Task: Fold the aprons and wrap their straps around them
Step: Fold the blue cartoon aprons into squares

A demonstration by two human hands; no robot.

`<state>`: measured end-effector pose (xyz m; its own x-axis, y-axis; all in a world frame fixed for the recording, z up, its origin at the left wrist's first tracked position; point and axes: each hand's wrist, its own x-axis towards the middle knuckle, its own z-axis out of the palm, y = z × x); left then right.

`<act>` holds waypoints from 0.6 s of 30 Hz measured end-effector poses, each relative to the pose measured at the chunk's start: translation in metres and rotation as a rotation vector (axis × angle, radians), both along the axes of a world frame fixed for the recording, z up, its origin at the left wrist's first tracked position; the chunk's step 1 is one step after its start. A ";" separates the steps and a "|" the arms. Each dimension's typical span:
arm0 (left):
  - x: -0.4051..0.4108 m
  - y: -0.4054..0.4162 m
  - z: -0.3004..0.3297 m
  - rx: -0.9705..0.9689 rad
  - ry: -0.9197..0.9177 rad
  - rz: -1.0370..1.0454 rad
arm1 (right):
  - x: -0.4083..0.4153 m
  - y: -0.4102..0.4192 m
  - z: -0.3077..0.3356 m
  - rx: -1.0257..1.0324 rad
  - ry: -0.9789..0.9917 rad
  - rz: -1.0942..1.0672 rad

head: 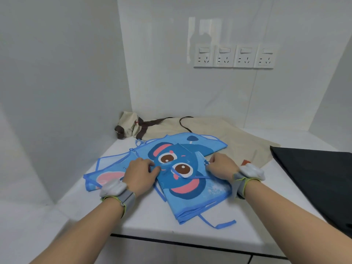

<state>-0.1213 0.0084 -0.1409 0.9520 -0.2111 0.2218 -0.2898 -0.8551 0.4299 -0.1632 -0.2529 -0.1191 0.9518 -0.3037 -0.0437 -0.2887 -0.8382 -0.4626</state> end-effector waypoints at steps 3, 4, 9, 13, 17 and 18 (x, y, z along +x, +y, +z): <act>0.000 -0.002 0.004 0.061 -0.005 0.013 | -0.006 0.001 0.000 0.199 -0.148 0.070; 0.000 -0.002 0.005 0.063 0.013 0.023 | -0.009 0.001 0.003 0.248 -0.190 0.093; -0.007 -0.012 0.028 -0.377 0.155 -0.033 | -0.030 -0.013 0.022 0.470 -0.404 0.134; -0.022 -0.056 0.050 -1.058 0.483 -0.192 | -0.056 -0.052 0.044 0.646 -0.541 0.029; -0.044 -0.131 0.055 -1.091 0.582 -0.372 | -0.093 -0.115 0.048 0.731 -0.619 -0.153; -0.050 -0.150 0.054 -1.080 0.587 -0.408 | -0.103 -0.130 0.049 0.706 -0.631 -0.200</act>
<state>-0.1710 -0.1418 -0.0869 0.8743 -0.4841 0.0346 0.0200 0.1072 0.9940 -0.2667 -0.3833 -0.0699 0.7960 -0.5626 0.2234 0.0783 -0.2702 -0.9596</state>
